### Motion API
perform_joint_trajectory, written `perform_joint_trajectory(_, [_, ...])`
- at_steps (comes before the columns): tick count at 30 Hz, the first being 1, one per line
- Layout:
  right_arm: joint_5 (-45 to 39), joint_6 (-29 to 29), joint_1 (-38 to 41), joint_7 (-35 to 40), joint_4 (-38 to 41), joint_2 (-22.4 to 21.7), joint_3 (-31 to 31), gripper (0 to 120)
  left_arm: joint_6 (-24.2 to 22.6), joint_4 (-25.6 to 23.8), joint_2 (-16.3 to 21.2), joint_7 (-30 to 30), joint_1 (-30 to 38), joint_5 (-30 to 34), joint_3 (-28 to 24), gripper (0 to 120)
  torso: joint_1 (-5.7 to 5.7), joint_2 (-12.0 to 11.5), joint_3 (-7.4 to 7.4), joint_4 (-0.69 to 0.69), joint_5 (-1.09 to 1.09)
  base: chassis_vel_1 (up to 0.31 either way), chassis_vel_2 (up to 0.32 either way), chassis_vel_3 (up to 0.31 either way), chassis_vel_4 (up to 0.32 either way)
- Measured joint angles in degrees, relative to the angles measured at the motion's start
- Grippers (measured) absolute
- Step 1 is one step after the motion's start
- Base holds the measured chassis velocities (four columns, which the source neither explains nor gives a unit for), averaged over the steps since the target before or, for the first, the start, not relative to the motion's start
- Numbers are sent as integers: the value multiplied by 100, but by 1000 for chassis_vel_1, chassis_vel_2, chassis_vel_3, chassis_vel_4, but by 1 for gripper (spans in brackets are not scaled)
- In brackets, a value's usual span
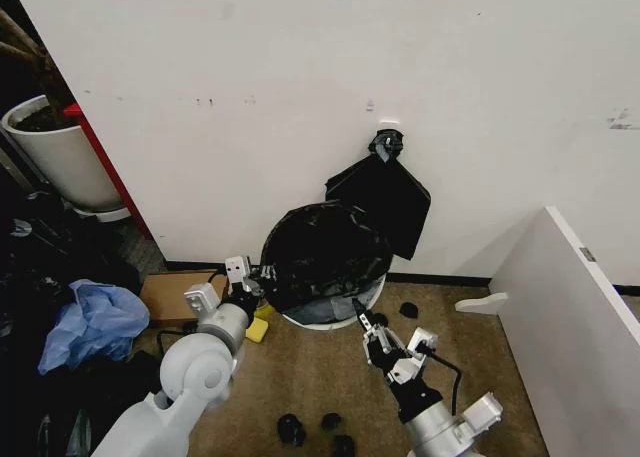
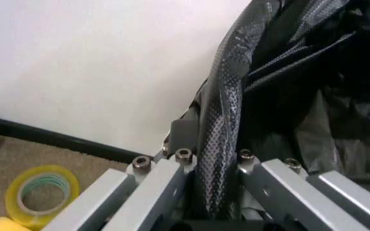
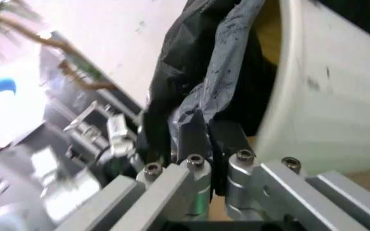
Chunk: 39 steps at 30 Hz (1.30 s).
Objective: Place the garbage bag over the trash bin.
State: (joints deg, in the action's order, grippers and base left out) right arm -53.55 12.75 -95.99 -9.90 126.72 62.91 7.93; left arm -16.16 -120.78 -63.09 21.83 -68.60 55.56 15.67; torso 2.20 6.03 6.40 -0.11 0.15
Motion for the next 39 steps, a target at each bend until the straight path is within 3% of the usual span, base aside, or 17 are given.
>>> perform_joint_trajectory(7, [271,165,-237,-1237,-619,-191,92,0,-163,-251,-11,125,-11,608,323,1,0,0,0,-1,0,0,0,0,0])
perform_joint_trajectory(15, [1031,124,474,-369,-1295,-44,157,0,-638,-857,42,328,-225,1151,479,1,0,0,0,0,0,0,0,0,0])
perform_joint_trajectory(20, [1595,586,960,-373,-1970,137,335,0,-745,-992,105,362,-266,1081,403,1,0,0,0,1,2,0,0,0,0])
perform_joint_trajectory(25, [1526,879,909,-651,-1969,132,335,0,-641,-900,132,350,-284,858,299,1,0,0,0,0,0,0,0,0,0])
perform_joint_trajectory(29, [1393,1167,703,-1263,-1941,17,387,15,-353,-574,64,213,-236,432,110,1,0,0,0,0,0,0,0,0,0])
perform_joint_trajectory(31, [1518,1125,651,-1008,-1947,-18,431,18,-292,-476,36,183,-206,332,66,1,0,0,0,0,0,0,0,0,0])
perform_joint_trajectory(33, [1799,876,546,-154,-1895,-75,476,26,-229,-356,7,153,-167,231,18,1,0,0,1,0,1,0,0,0,0])
perform_joint_trajectory(35, [1859,336,392,1233,-1630,-165,485,34,-179,-216,-20,122,-120,133,-27,1,0,0,0,-2,0,0,0,0,0])
perform_joint_trajectory(37, [1326,-87,281,2580,-1275,-224,465,43,-131,-73,-42,85,-104,14,-56,1,0,0,0,-2,-1,0,0,0,0])
perform_joint_trajectory(39, [1198,-98,278,2747,-1210,-225,457,46,-119,-48,-50,77,-112,-19,-60,1,0,0,0,-2,-1,0,0,0,0])
